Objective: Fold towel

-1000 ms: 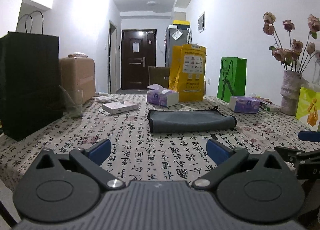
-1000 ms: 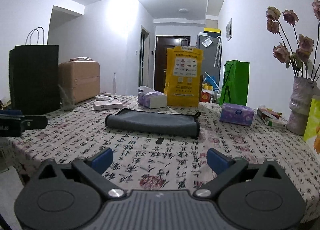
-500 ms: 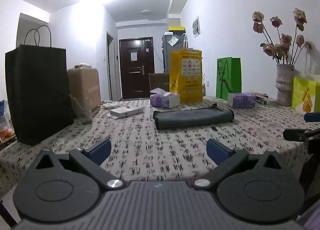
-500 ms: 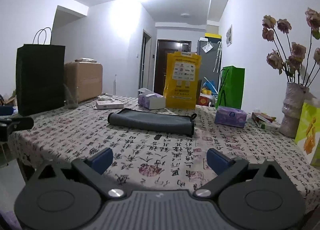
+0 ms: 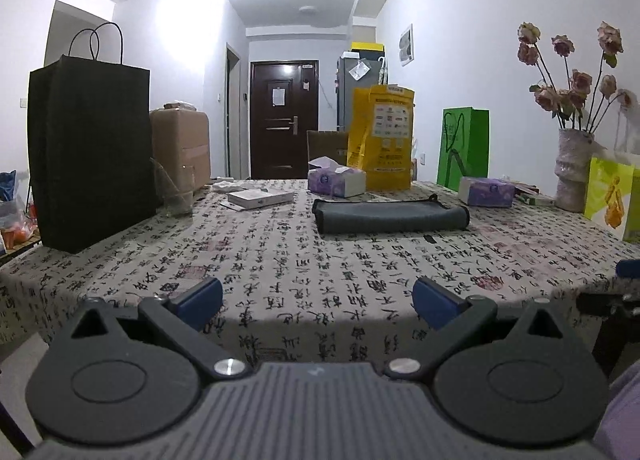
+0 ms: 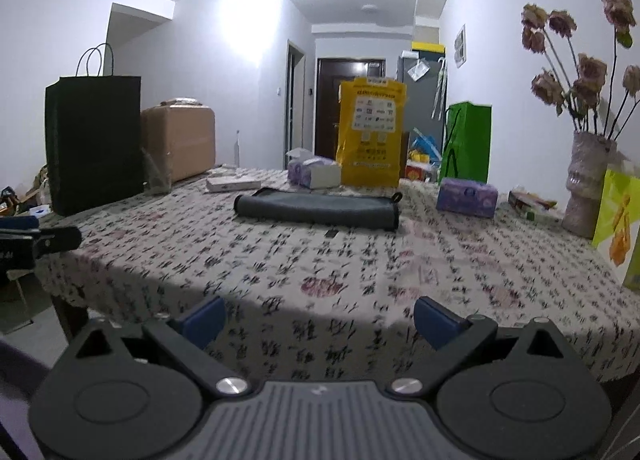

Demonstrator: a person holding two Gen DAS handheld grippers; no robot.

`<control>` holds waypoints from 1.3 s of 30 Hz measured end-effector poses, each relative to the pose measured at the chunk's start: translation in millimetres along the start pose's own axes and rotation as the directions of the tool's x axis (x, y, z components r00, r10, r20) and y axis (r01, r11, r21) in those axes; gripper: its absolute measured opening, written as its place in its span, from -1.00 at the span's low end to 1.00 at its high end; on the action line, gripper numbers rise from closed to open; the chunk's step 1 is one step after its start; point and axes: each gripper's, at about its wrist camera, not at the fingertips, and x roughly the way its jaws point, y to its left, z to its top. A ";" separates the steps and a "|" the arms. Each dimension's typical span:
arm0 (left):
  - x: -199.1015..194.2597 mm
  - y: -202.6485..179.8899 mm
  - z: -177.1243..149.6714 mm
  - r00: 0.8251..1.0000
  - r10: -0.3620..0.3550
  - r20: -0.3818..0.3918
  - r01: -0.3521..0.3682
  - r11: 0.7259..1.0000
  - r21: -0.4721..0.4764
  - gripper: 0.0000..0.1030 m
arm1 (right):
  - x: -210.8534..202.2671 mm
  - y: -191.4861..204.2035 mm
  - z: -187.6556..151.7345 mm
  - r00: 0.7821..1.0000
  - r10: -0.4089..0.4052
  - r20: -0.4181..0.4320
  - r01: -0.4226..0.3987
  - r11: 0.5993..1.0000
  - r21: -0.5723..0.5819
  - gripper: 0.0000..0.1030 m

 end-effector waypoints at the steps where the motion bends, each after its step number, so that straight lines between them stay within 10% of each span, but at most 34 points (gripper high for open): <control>1: 0.2 -0.1 -1.4 1.000 -0.004 -0.011 0.004 1.000 -0.004 1.00 | 0.1 1.0 -1.7 1.000 0.011 -0.017 -0.011 1.000 0.002 0.96; 39: 4.2 -2.7 -8.3 0.995 -0.036 -0.090 0.038 0.999 0.018 1.00 | -1.1 6.1 -4.5 0.999 0.019 -0.034 -0.018 1.000 0.024 0.96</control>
